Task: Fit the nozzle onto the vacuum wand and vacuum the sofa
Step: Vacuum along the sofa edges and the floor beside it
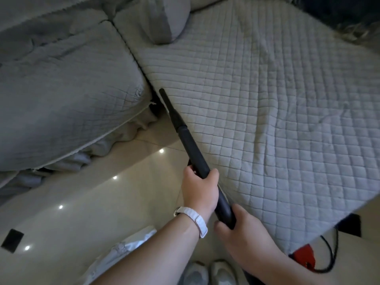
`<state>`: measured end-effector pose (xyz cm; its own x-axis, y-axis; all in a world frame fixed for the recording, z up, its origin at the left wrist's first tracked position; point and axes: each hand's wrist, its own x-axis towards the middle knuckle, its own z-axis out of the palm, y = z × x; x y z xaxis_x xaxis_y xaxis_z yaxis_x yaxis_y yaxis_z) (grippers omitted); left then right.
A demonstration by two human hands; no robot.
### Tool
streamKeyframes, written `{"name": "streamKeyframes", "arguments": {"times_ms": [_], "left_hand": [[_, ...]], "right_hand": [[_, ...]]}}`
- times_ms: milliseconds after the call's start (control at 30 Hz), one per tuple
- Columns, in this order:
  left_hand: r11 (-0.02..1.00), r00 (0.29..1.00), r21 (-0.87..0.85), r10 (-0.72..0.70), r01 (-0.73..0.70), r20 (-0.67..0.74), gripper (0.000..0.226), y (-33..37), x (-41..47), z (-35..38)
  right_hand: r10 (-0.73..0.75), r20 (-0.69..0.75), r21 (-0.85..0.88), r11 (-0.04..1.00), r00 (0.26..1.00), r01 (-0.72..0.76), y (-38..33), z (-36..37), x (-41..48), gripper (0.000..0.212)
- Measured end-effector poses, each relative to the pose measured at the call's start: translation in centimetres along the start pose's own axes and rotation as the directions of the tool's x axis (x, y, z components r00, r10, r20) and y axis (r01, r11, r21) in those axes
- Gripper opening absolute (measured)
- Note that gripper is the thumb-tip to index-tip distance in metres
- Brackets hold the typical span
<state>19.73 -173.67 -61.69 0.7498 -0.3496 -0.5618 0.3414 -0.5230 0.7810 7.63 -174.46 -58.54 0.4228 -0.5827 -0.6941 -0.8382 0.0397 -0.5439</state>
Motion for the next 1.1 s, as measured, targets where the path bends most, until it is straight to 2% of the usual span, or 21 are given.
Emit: {"name": "streamKeyframes", "arguments": {"times_ms": [267,500,700,933,1100], "left_hand": [[0.997,0.978,0.078,-0.032,0.016,0.208,0.02,1.1,-5.8,5.6],[0.979,0.93,0.199,-0.035,-0.041,0.367,0.021,0.4,-11.2,10.3],[0.947,0.855,0.28,-0.01,-0.159,0.519,0.019,0.3,-17.2,13.4],[0.911,0.747,0.346,-0.069,-0.222,0.661,0.02,-1.9,-24.7,16.4],[0.887,0.68,0.375,-0.103,-0.267,0.726,0.028,-4.7,-29.9,18.6]], "right_hand": [[0.137,-0.083,0.131,0.983,0.987,-0.125,4.4,-4.0,-4.3,0.013],[0.25,-0.18,0.345,0.922,0.951,-0.177,8.8,-6.1,-9.0,0.007],[0.387,-0.227,0.493,0.837,0.894,-0.237,12.5,-7.1,-13.6,0.014],[0.488,-0.249,0.673,0.709,0.837,-0.213,17.5,-7.0,-19.2,0.016],[0.536,-0.24,0.725,0.653,0.809,-0.218,22.1,-6.9,-22.7,0.008]]}}
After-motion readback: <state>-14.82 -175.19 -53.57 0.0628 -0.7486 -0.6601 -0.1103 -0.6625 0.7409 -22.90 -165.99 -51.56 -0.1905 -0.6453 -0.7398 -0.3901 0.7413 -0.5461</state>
